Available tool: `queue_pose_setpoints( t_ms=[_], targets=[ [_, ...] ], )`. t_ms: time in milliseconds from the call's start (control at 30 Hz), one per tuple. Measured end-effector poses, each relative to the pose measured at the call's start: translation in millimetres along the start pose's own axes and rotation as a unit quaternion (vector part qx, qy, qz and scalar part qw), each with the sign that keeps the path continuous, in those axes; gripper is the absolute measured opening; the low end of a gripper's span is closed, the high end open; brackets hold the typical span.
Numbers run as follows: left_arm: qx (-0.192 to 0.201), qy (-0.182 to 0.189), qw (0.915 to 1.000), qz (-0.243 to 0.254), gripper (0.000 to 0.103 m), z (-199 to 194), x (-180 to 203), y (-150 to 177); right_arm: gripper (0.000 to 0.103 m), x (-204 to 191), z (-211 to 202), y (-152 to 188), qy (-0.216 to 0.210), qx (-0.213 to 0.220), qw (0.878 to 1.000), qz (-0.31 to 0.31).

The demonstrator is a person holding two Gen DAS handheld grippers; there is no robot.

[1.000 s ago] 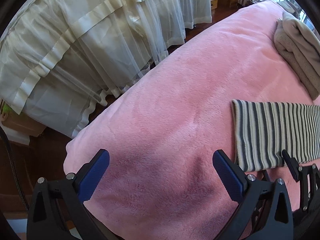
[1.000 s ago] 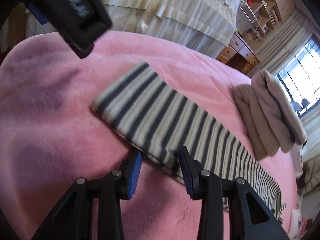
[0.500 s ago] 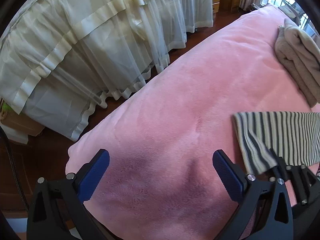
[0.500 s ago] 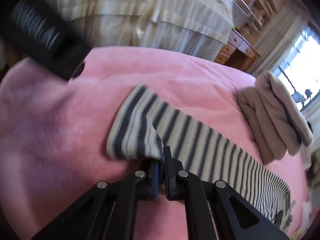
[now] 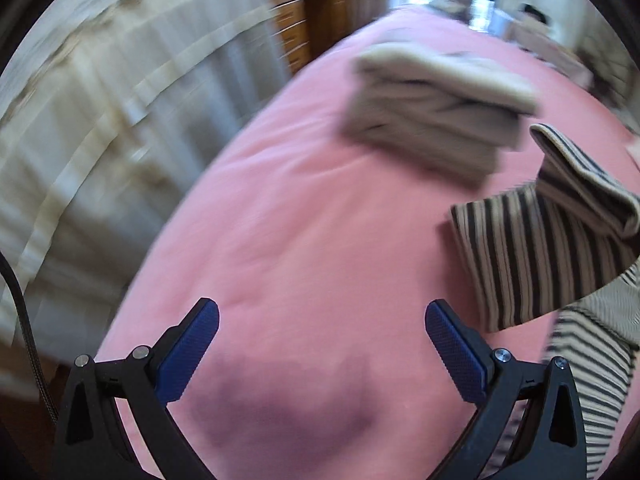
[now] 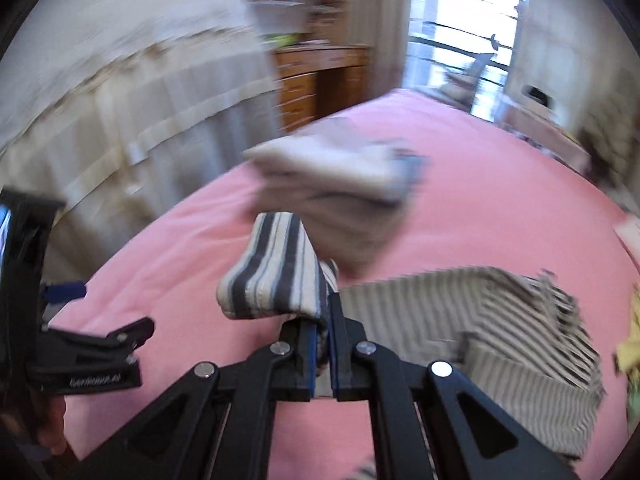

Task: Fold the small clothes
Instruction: 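Carry the second sleeve with the right tool across the shirt body, then lay the second sleeve on the body and open the right tool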

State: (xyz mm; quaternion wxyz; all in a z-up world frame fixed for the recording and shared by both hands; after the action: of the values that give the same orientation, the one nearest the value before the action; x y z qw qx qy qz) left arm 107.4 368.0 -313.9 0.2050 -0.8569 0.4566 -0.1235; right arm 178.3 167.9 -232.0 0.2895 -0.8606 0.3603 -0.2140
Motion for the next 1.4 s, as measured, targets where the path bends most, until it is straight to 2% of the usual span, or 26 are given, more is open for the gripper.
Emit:
queue_pose_setpoints(
  t_ms=[133,300,467,567,667,800,900,1000,1133,1200,1333,1400],
  targets=[
    [0.003,0.044,0.9981,0.043,0.103,-1.8,79.6,-6.7,0.004,95.6,-19.5,19.7,0.057,0.002,0.996,0.066],
    [-0.001,0.074,0.9937,0.085,0.103,-0.2,169.5,0.3,0.004,185.9,-42.4,52.5,0.091,0.009,0.986,0.141],
    [-0.011,0.084,0.9901,0.112,0.103,-0.1,229.4,16.0,0.004,240.0,-72.2,72.8,0.098,0.036,0.977,0.185],
    [-0.011,0.088,0.9880,0.127,0.103,-2.4,261.6,26.4,0.004,267.2,-89.7,85.2,0.120,0.054,0.971,0.198],
    [-0.007,0.088,0.9862,0.140,0.103,-3.3,285.5,38.3,0.004,298.7,-96.5,112.4,0.137,0.049,0.962,0.230],
    [-0.015,0.085,0.9847,0.151,0.103,2.3,315.9,53.3,0.004,340.9,-89.9,174.5,0.142,0.022,0.944,0.296],
    [-0.021,0.079,0.9830,0.165,0.103,15.0,331.8,61.4,0.005,362.9,-64.0,237.0,0.119,-0.020,0.926,0.357],
    [-0.025,0.069,0.9820,0.174,0.103,27.9,346.8,66.7,0.007,375.6,-37.6,290.2,0.089,-0.068,0.905,0.410],
    [-0.030,0.054,0.9812,0.183,0.103,40.9,358.3,70.3,0.011,376.2,-14.0,338.7,0.086,-0.133,0.886,0.436],
    [-0.031,0.048,0.9806,0.187,0.103,44.7,361.4,70.5,0.015,373.2,-15.4,346.5,0.093,-0.138,0.887,0.431],
    [-0.028,0.039,0.9795,0.196,0.103,48.4,366.6,69.1,0.040,376.1,-26.6,340.8,0.139,-0.145,0.902,0.382],
    [-0.027,0.039,0.9790,0.198,0.103,48.0,368.7,67.0,0.049,379.8,-30.5,335.6,0.147,-0.140,0.910,0.362]
  ],
)
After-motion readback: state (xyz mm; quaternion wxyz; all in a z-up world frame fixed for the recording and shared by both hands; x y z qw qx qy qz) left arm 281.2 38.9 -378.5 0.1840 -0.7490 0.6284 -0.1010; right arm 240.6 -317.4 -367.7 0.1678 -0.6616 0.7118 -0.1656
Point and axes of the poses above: each gripper's, at about its wrist camera, not at the fingertips, and z roughly the way its jaws point, x to its right, y to its underside, the point moved 3 cm from there along z, roughly the way its jaws point, and after that the axes turned 9 degrees about -z, right-handed, at the moved point
